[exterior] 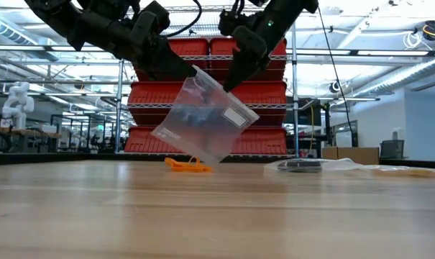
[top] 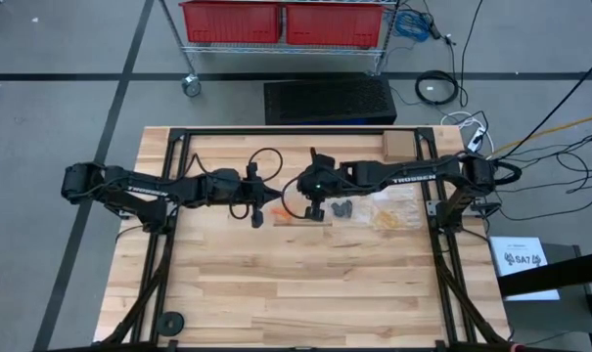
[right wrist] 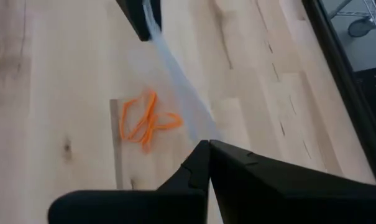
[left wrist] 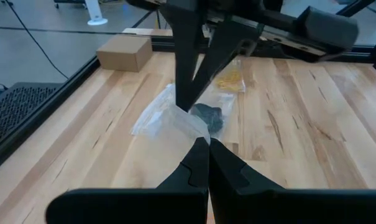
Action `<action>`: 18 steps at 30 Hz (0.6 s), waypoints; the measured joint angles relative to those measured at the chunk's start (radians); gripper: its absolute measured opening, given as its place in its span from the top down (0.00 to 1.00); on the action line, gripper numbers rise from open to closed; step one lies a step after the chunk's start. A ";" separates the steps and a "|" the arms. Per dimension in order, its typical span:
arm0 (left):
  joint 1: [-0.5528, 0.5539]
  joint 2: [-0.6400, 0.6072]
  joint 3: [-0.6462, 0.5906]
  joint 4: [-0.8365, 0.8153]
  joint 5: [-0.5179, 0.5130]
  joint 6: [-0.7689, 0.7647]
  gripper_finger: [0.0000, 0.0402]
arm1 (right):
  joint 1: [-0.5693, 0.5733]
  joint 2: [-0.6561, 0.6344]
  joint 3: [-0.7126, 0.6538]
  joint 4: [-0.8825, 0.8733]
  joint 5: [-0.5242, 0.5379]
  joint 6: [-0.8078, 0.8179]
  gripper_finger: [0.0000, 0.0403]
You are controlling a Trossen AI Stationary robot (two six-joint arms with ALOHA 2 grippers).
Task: Sort rubber bands
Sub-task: Open the transparent zip bag
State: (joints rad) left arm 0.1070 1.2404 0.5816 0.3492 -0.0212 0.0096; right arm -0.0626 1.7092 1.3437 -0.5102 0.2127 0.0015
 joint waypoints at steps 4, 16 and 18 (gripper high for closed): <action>0.000 0.000 0.000 -0.001 0.000 0.000 1.00 | -0.004 0.000 0.000 0.001 0.002 -0.020 1.00; 0.000 0.000 0.000 0.002 0.000 -0.002 1.00 | -0.008 0.033 0.000 0.045 -0.089 -0.025 1.00; 0.000 0.000 0.000 0.003 0.000 -0.002 1.00 | -0.008 0.040 0.000 0.063 -0.089 -0.024 1.00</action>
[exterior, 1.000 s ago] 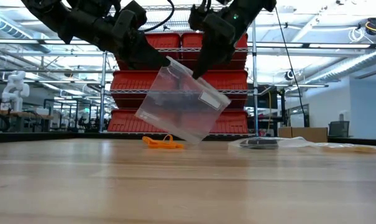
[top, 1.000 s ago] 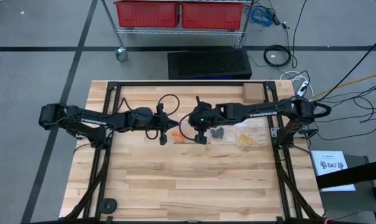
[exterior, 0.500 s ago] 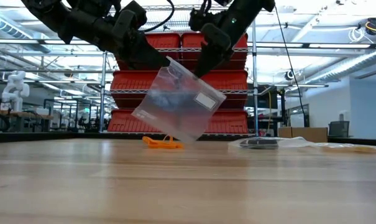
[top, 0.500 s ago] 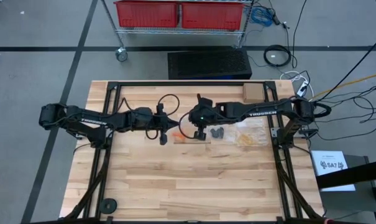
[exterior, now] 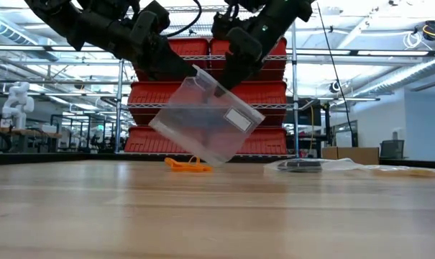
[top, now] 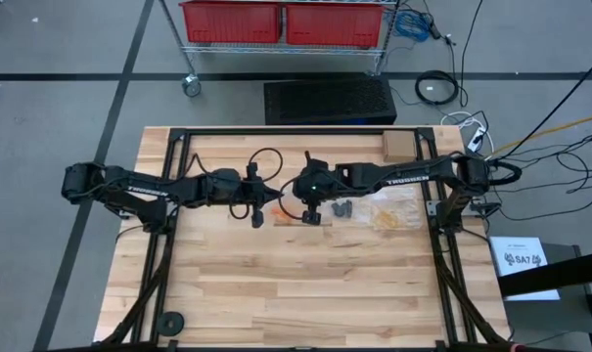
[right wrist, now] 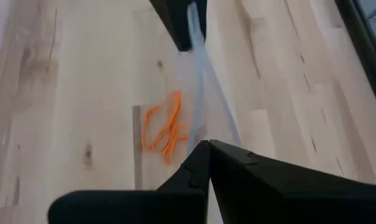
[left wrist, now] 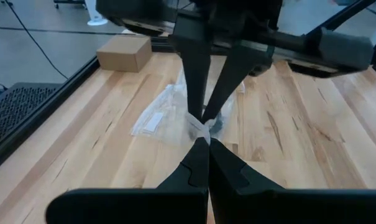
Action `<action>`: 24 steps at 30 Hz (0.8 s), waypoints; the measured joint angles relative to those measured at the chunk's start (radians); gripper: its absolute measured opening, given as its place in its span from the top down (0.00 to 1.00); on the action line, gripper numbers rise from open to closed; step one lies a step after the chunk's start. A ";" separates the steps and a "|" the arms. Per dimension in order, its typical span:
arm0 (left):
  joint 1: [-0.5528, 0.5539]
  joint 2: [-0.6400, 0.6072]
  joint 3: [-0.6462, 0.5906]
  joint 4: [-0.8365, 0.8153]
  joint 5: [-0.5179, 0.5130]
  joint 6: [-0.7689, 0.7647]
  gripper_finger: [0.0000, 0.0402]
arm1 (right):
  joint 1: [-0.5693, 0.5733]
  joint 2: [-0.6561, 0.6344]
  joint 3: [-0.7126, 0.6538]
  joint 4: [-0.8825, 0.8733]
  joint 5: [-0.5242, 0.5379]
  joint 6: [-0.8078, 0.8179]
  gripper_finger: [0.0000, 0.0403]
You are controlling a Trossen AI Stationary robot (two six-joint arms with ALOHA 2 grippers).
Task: Sort rubber bands
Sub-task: Open the transparent zip bag
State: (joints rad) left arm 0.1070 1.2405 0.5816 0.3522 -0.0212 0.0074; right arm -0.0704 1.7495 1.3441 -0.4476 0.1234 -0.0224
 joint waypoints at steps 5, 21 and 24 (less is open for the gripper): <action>0.003 0.000 0.000 0.000 0.000 0.006 1.00 | 0.000 0.028 0.000 0.041 0.010 -0.026 1.00; -0.025 0.001 0.000 -0.055 0.000 -0.028 1.00 | 0.011 0.013 -0.232 0.353 -0.099 0.021 1.00; -0.024 0.001 0.000 -0.053 0.000 -0.029 1.00 | 0.014 0.013 -0.229 0.377 -0.099 0.030 1.00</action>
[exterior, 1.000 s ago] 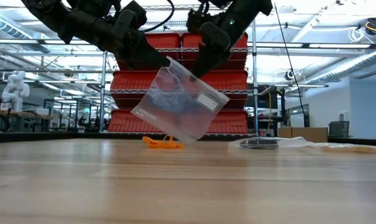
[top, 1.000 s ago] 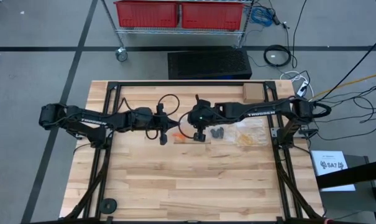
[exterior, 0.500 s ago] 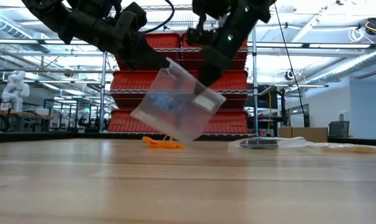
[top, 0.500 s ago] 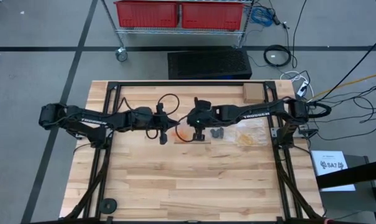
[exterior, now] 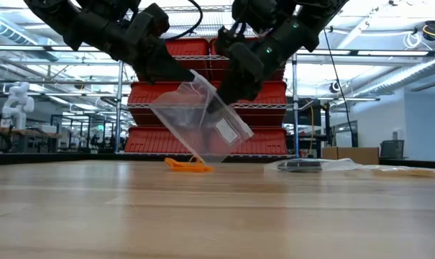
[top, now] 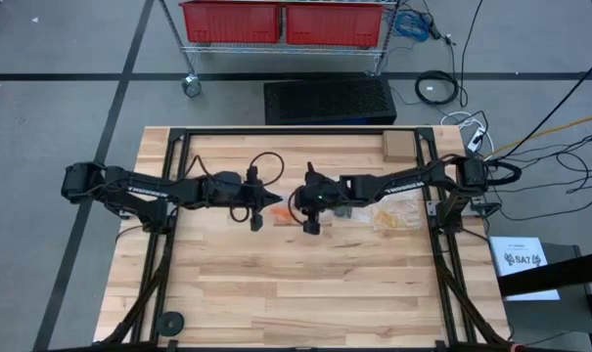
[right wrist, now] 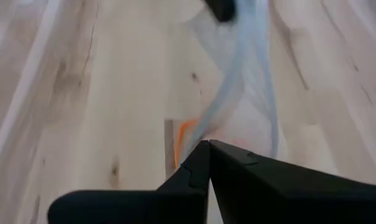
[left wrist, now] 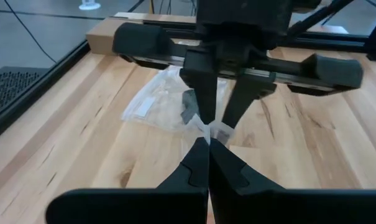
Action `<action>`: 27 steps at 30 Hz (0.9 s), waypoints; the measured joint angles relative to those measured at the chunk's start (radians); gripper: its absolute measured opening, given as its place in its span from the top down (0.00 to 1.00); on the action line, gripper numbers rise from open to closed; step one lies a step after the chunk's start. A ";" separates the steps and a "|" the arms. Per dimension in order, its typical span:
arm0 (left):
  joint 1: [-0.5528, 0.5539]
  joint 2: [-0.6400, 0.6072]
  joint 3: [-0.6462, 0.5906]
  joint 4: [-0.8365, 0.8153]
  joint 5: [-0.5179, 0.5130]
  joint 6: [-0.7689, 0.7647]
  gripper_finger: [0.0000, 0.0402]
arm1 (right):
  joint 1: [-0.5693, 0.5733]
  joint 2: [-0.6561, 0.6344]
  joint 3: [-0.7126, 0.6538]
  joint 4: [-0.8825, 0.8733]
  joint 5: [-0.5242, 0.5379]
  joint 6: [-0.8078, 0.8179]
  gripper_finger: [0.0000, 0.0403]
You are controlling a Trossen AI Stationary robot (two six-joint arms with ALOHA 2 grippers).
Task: Sort rubber bands
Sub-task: Open the transparent zip bag
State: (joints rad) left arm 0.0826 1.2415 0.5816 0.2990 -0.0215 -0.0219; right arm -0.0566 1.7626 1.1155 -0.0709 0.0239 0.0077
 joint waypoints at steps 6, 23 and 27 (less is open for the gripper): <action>0.000 0.000 0.000 0.027 0.000 -0.017 1.00 | -0.003 0.000 0.003 0.028 0.000 0.038 0.91; -0.017 -0.001 0.000 0.061 0.000 -0.044 1.00 | -0.003 -0.044 -0.024 0.115 0.057 0.096 0.95; -0.019 -0.001 0.000 0.061 -0.009 -0.045 1.00 | -0.001 -0.020 -0.072 0.230 0.051 0.127 0.99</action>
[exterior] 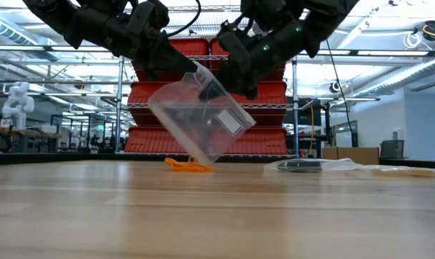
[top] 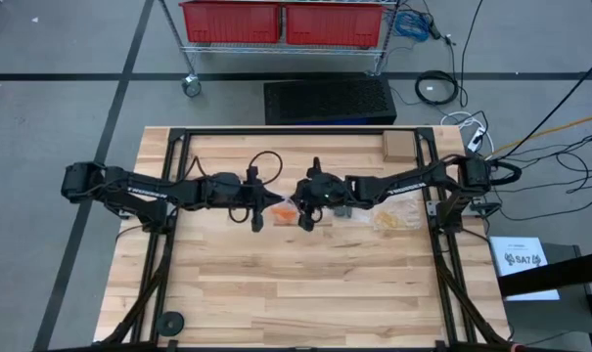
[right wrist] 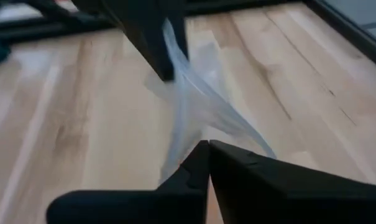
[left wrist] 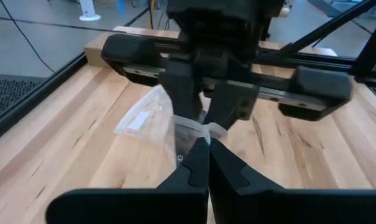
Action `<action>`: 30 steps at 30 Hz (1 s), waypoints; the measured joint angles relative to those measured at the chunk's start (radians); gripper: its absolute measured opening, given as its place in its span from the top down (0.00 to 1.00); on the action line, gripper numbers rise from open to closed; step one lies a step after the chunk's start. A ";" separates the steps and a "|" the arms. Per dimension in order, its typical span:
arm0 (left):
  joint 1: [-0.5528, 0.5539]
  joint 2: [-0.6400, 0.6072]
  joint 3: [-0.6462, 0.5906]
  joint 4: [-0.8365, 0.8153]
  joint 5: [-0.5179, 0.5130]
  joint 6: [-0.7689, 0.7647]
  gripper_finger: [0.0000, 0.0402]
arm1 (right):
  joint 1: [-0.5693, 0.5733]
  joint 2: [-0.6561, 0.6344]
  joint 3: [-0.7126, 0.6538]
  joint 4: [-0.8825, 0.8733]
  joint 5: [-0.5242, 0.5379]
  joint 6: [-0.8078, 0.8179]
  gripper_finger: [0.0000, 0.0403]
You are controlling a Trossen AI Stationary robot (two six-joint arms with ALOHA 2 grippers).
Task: Sort rubber bands
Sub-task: Open the transparent zip bag
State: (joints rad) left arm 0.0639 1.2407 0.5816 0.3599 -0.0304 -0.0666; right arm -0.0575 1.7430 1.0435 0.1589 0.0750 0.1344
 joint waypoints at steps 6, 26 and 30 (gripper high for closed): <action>0.001 0.000 0.000 0.029 -0.001 0.000 1.00 | 0.002 0.002 -0.045 0.134 -0.002 0.028 1.00; 0.028 0.000 0.000 0.027 -0.064 0.048 1.00 | -0.002 -0.100 -0.046 0.031 -0.035 0.081 0.46; 0.046 0.000 0.000 0.014 -0.063 0.054 1.00 | -0.006 -0.166 -0.046 -0.021 -0.028 0.037 0.45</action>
State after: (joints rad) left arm 0.1103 1.2404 0.5816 0.3737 -0.0937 -0.0121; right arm -0.0632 1.5765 0.9980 0.1382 0.0475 0.1719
